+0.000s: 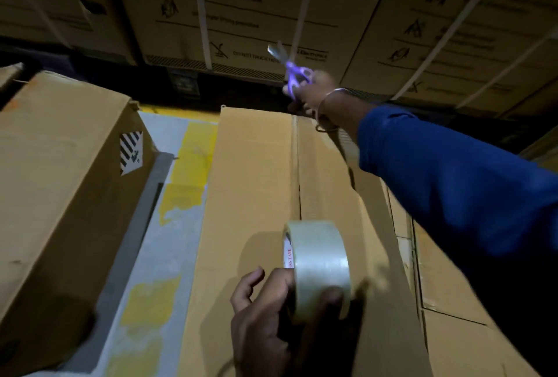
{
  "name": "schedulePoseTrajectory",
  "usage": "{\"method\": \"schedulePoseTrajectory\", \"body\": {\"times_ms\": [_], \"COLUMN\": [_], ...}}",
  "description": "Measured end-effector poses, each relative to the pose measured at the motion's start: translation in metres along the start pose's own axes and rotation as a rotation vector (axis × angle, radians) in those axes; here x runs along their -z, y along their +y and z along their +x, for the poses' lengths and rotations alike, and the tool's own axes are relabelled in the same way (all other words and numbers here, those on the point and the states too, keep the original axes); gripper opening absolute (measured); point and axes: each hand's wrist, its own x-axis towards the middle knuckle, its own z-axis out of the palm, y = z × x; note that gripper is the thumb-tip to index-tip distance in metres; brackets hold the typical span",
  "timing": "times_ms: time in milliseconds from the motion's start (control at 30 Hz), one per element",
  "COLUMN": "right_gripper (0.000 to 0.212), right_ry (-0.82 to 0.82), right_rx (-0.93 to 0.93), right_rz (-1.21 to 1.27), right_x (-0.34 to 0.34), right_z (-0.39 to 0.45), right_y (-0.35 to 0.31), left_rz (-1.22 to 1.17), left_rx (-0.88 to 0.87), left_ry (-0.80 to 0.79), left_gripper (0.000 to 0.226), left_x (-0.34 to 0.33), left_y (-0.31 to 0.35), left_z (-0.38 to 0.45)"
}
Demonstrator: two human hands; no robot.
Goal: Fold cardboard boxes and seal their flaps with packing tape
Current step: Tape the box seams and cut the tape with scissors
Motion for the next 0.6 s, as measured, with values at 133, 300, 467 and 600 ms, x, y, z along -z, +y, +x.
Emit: {"method": "schedulePoseTrajectory", "body": {"times_ms": [133,300,467,600], "right_gripper": [0.041,0.039,0.037,0.037], "right_ry": [-0.135,-0.279,-0.217,-0.218], "right_rx": [0.209,0.424,0.448,0.434], "right_rz": [0.16,-0.297,-0.246,-0.237], "right_x": [0.03,0.028,0.017,0.008], "right_z": [-0.066,-0.14,-0.151,-0.145], "right_y": [0.013,0.041,0.05,0.058], "left_rz": [0.013,-0.072,-0.153,-0.222], "left_rx": [-0.12,0.042,0.091,0.083], "left_ry": [-0.047,-0.083,-0.132,-0.174], "left_gripper": [0.04,0.045,0.049,0.046], "left_x": [0.003,0.003,0.005,0.002], "left_y": [0.036,0.042,0.047,0.062], "left_z": [-0.004,0.001,0.0,-0.001]}}
